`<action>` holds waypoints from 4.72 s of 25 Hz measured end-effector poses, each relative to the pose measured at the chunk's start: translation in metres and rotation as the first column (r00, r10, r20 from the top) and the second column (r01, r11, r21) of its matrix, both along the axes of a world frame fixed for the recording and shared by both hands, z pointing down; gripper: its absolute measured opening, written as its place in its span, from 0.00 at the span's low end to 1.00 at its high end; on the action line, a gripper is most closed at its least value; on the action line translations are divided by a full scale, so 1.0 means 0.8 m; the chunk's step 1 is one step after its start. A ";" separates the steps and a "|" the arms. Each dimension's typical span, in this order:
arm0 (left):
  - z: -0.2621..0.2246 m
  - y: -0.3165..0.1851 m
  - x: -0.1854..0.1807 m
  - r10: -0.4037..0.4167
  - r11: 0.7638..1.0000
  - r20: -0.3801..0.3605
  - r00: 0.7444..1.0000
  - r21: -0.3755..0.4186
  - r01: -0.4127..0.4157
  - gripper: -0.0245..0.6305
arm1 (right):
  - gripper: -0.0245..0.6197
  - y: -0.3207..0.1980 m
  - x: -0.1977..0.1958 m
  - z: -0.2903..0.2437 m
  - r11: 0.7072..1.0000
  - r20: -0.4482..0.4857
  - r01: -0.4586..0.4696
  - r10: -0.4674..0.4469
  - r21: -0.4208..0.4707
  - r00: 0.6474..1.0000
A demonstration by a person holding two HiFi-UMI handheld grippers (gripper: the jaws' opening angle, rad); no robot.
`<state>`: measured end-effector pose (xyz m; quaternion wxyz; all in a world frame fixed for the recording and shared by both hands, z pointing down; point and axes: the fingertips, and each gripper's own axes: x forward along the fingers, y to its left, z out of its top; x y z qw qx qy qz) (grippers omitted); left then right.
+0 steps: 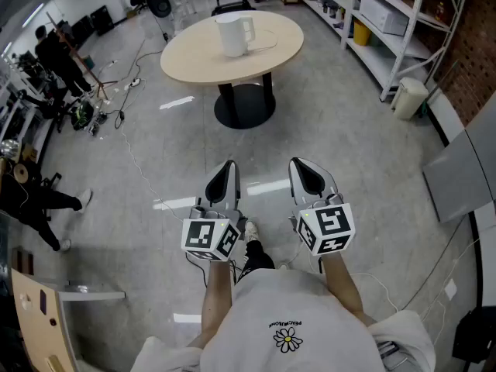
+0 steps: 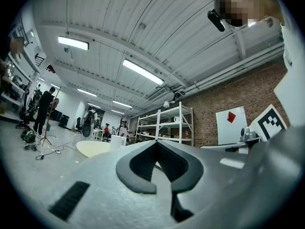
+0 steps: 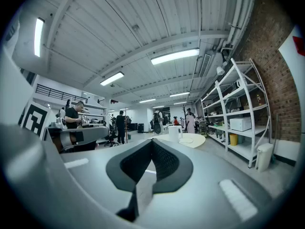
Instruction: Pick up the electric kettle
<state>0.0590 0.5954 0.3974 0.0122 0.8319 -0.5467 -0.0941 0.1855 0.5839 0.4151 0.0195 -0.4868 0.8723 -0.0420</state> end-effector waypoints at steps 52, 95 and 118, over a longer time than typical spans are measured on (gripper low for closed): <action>0.020 -0.396 -0.239 -0.073 0.996 -0.082 0.994 -0.063 0.068 0.04 | 0.04 -0.432 -0.170 0.020 0.995 0.016 -0.042 0.044 -0.095 0.999; 0.156 -1.090 -0.214 0.213 0.947 0.063 0.975 -0.259 -0.190 0.73 | 0.34 -1.125 -0.193 0.139 0.955 -0.231 -0.131 0.069 -0.267 0.971; 0.191 -1.142 -0.170 0.345 0.902 0.046 0.937 -0.292 -0.318 0.89 | 0.15 -1.199 -0.197 0.194 0.939 -0.298 -0.202 0.116 -0.278 0.947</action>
